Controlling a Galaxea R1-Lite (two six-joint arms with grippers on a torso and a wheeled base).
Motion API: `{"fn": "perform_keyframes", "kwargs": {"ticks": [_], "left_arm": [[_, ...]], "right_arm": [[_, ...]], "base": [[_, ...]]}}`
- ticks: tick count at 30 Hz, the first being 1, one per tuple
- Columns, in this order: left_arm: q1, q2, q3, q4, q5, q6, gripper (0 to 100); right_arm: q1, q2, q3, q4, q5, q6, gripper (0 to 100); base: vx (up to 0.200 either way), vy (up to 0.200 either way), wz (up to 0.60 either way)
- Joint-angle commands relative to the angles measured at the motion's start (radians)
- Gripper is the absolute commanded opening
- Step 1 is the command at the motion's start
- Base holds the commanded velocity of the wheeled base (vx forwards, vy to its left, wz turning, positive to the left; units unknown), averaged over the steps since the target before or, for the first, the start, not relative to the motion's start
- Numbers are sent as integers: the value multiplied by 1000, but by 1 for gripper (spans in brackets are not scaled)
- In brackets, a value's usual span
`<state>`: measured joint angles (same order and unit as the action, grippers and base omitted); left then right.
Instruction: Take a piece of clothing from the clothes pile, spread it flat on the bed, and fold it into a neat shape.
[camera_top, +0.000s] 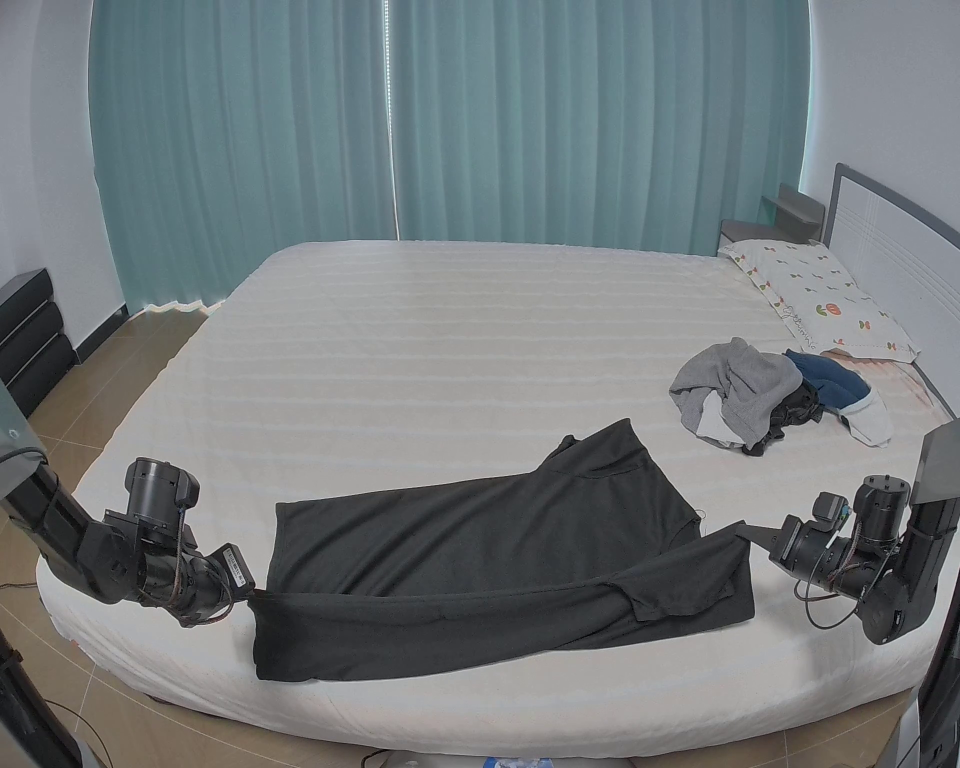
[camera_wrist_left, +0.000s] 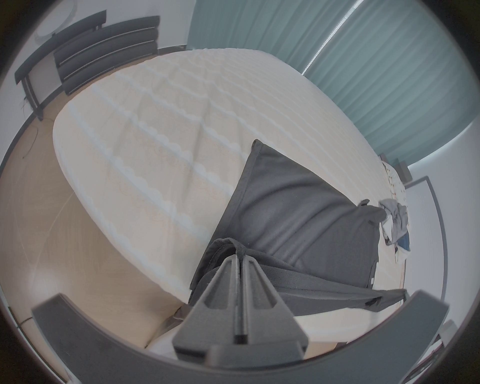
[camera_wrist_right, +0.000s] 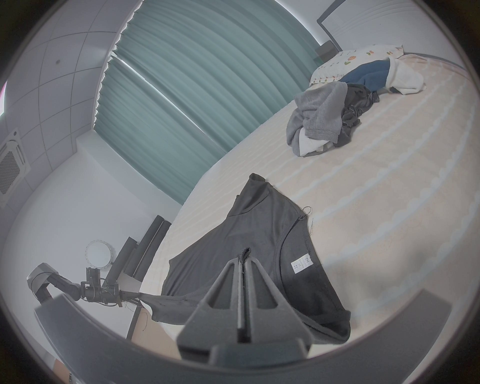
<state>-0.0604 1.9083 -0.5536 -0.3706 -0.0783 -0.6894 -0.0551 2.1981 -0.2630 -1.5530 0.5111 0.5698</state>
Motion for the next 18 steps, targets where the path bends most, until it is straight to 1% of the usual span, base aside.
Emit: {"fn": "perform_keyframes", "kwargs": {"ticks": [1, 5, 9, 12, 16, 17, 18], "left_arm": [[-7, 106, -38, -45, 8, -47, 0], [5, 110, -40, -59, 9, -55, 0], [14, 95, -31, -54, 11, -52, 0], [16, 44, -20, -47, 17, -48, 0], [30, -18, -5, -22, 18, -35, 0], [36, -41, -2, 6, 18, -15, 0], [45, -80, 4, 73, 17, 40, 0]], "right_arm": [[6, 94, -47, -9, -16, 9, 0], [15, 100, -70, -9, -37, 22, 0], [29, 92, -76, -10, -42, 47, 0], [29, 54, -59, -10, -54, 45, 0], [26, -11, -19, -10, -49, 51, 0], [26, -32, -5, -10, -49, 50, 0], [26, -61, 19, -10, -45, 50, 0]], "base": [[0, 0, 0], [0, 0, 0], [0, 0, 0], [0, 0, 0], [0, 0, 0], [0, 0, 0], [0, 0, 0]]}}
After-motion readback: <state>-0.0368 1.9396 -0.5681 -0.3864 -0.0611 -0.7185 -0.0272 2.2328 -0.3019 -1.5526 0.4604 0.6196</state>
